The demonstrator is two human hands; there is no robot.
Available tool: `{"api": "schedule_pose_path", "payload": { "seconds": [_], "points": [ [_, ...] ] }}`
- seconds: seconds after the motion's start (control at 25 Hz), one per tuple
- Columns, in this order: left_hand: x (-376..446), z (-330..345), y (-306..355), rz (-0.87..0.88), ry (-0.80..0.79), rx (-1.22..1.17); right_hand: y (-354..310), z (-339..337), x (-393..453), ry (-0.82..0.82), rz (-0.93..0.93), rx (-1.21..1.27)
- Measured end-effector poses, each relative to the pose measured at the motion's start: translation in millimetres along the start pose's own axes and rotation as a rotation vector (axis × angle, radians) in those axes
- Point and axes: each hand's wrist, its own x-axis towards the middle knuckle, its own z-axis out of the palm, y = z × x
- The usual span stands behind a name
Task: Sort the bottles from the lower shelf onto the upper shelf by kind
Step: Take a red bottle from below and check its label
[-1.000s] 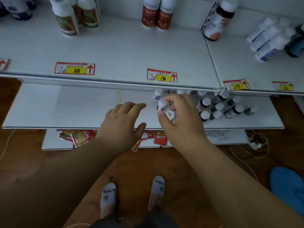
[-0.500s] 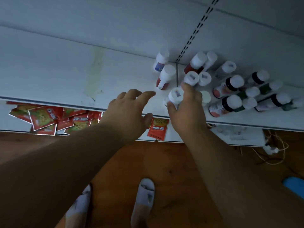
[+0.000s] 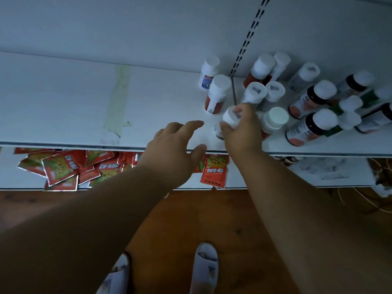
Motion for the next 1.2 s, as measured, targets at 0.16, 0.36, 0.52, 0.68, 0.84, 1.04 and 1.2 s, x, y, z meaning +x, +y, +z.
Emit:
{"api": "schedule_pose_path", "payload": {
  "seconds": [0.16,0.36,0.52,0.68,0.84,1.04,1.2],
  "points": [
    [-43.3,-55.8,31.0,-0.095,0.02,-0.282,-63.9,-49.9,-60.2,-0.16,0.236,0.619],
    [-134.0,-161.7,115.0,-0.107,-0.008,-0.527,-172.3,-170.5,-142.3,-0.354,0.452,1.144],
    [-186.4,-211.9,190.5,0.095,-0.176,-0.617,-235.9,-273.5,-186.2,-0.265,0.331,1.287],
    [-188.1,-230.1,267.8,0.312,-0.249,-0.543,-255.8,-363.1,-196.0,-0.078,0.281,1.25],
    [-176.3,-221.2,349.1,0.437,-0.237,-0.494,-241.5,-445.2,-184.2,0.042,0.241,1.144],
    [-143.1,-187.6,415.6,0.461,-0.286,-0.47,-202.8,-519.3,-154.4,0.121,0.262,1.165],
    [-93.3,-169.0,466.3,0.58,-0.32,-0.434,-174.9,-555.7,-110.3,0.209,0.218,1.083]
  ]
}}
